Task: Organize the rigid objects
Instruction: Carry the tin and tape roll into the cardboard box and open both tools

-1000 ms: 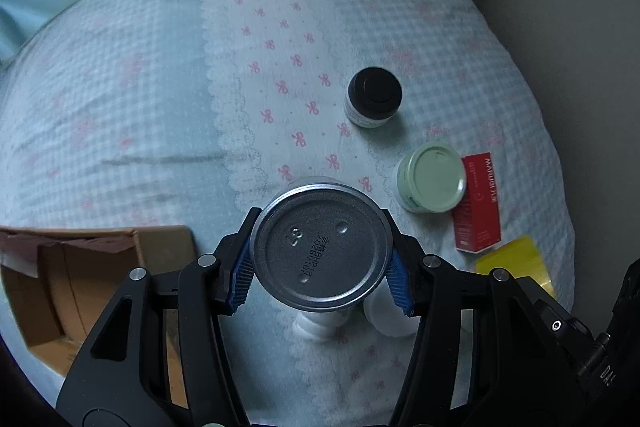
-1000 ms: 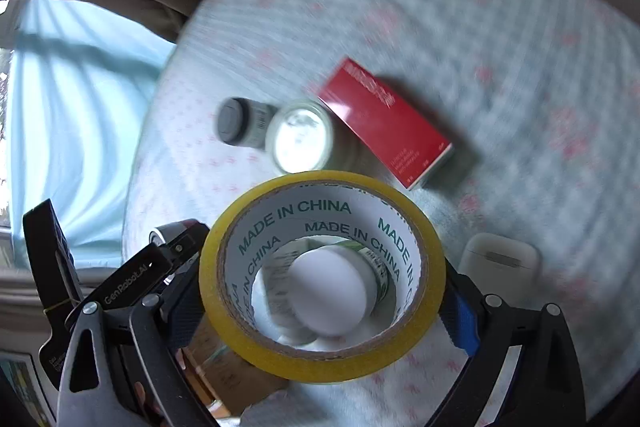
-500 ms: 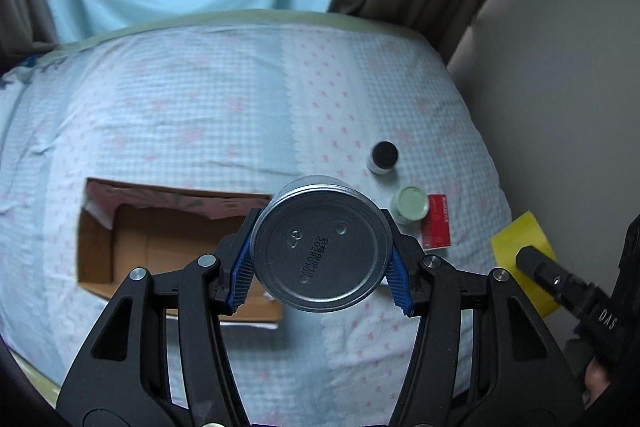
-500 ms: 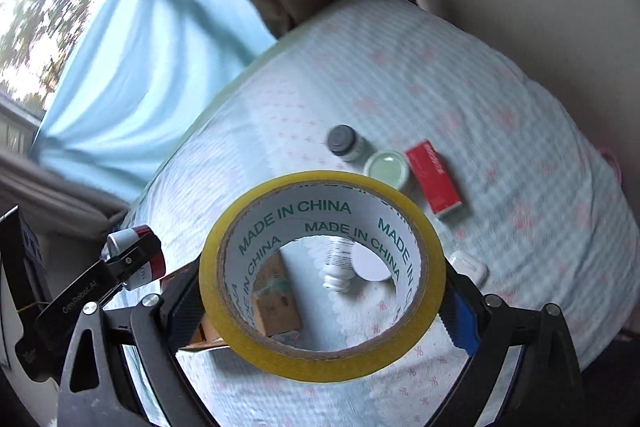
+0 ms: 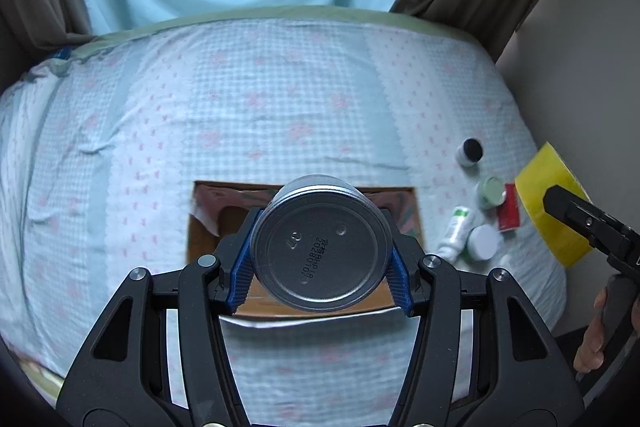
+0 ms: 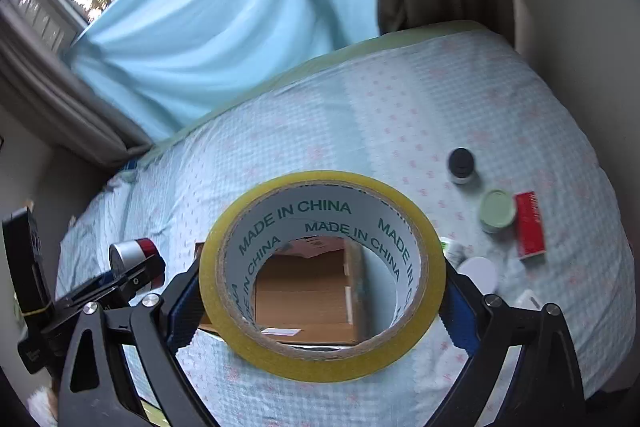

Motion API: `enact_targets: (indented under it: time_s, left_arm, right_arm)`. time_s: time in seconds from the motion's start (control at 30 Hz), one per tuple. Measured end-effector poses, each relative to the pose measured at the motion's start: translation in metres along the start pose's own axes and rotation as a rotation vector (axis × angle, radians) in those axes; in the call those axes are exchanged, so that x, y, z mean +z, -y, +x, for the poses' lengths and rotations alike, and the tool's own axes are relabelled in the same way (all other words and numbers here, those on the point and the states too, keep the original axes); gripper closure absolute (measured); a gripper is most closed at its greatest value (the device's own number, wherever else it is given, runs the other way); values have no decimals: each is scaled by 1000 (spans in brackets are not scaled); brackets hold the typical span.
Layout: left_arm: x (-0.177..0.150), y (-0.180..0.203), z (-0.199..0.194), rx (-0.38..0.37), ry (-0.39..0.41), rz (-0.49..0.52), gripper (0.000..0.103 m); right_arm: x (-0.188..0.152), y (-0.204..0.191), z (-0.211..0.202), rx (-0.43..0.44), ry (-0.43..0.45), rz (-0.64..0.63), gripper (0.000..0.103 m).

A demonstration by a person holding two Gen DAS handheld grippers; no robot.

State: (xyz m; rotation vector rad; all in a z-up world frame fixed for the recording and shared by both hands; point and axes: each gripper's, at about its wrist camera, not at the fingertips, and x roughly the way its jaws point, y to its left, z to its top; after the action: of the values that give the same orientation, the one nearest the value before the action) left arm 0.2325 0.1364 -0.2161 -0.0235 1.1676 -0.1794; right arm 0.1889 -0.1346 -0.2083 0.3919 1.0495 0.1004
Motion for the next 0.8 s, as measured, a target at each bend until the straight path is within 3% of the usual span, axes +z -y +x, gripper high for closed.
enact_targets:
  time_s: [0.37, 0.57, 0.8]
  left_arm:
    - [-13, -68, 120, 1, -205, 82, 51]
    - [-25, -79, 178, 8, -312, 85, 51]
    - [-30, -77, 222, 20, -380, 120, 51]
  right_arm:
    - [-36, -89, 135, -83, -199, -267, 7]
    - [-59, -90, 212, -114, -367, -401, 7]
    - [-79, -88, 258, -93, -459, -486, 7]
